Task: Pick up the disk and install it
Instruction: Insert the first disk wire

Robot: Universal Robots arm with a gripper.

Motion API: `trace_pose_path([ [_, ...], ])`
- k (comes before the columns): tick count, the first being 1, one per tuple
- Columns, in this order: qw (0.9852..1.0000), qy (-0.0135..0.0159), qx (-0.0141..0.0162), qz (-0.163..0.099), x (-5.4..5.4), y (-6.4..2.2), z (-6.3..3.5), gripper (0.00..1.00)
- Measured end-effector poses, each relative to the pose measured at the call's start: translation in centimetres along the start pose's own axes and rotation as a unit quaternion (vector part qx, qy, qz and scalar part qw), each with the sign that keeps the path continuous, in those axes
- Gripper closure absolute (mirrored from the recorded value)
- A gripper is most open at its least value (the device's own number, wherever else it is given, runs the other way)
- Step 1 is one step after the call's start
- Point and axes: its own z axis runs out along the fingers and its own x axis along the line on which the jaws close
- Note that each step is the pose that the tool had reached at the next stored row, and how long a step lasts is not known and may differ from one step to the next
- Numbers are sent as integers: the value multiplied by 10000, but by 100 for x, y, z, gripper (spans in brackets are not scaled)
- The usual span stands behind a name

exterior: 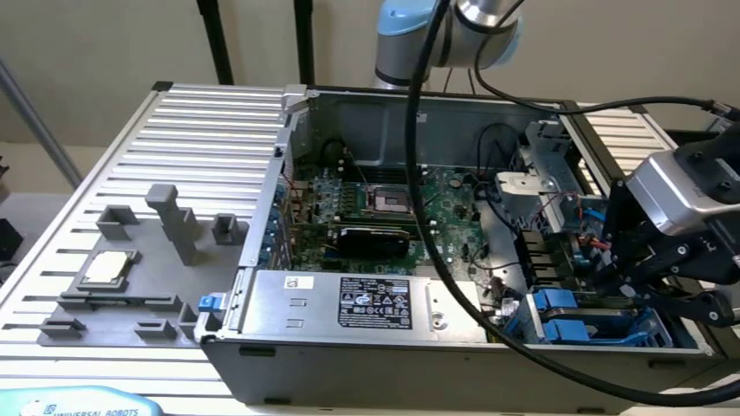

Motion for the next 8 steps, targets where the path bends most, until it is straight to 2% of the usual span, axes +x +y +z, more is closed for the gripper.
trace_pose_path([
  [3,10000,14,3,43,-7,39,6,84],
  [8,9998,58,12,167,-7,40,8,84],
])
